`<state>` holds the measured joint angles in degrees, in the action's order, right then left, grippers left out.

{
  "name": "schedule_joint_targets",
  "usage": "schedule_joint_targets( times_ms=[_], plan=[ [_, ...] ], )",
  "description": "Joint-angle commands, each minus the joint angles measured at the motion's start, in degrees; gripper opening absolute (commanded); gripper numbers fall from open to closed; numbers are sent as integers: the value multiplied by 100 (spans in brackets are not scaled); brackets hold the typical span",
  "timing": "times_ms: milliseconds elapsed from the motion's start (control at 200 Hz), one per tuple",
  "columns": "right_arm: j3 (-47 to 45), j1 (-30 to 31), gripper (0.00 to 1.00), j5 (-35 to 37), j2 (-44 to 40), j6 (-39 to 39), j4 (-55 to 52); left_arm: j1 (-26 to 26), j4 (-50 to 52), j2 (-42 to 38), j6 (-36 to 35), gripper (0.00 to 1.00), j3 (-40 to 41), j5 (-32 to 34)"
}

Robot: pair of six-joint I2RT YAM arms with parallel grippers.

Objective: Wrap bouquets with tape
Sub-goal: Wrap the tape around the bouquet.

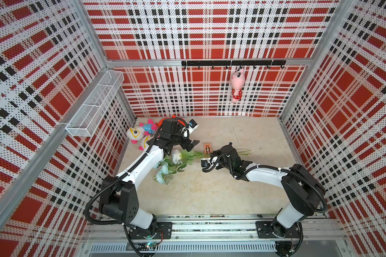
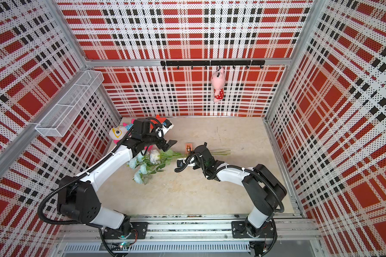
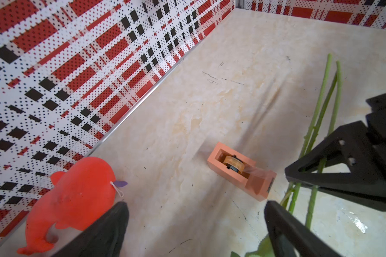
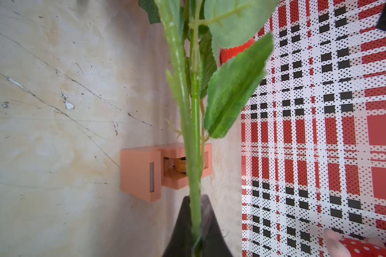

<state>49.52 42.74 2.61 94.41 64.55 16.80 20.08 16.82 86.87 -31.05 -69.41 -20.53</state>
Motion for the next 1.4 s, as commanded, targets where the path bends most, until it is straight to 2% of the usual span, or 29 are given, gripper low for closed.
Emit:
schedule_joint_targets(
  times_ms=[0,175,266,371,466,631,767,887,967,1042,1127,1318,1398],
  plan=[
    [-56,51,0,-255,-276,84,478,169,336,345,-321,98,26,106],
    [-158,50,0,-340,-316,52,649,280,390,613,-444,99,-143,-37],
    [-217,46,0,-426,-302,45,780,404,394,675,-533,100,-72,124],
    [-111,16,0,-589,-246,0,490,424,124,641,-476,96,184,487],
    [3,-28,0,-781,-221,-153,268,367,-203,535,-597,96,462,430],
    [135,-120,0,-1149,-197,-306,10,312,-188,485,-848,97,479,259],
    [180,-228,0,-1429,-223,-358,-117,4,-150,173,-947,97,592,11],
    [248,-245,0,-1463,-274,-358,-294,-447,-400,-440,-812,97,885,-82],
    [289,-275,0,-1509,-258,-348,-363,-522,-648,-882,-747,98,1087,-50],
    [355,-292,0,-1544,-216,-348,-470,-390,-857,-1181,-756,98,1286,72],
    [393,-310,0,-1617,-181,-356,-506,4,-902,-1274,-956,99,1490,687],
    [436,-310,0,-1477,-107,-281,-488,525,-618,-650,-1136,99,1383,1166],
    [445,-310,0,-1448,-113,-240,-502,658,-446,-375,-1195,99,1247,1127]
  ],
)
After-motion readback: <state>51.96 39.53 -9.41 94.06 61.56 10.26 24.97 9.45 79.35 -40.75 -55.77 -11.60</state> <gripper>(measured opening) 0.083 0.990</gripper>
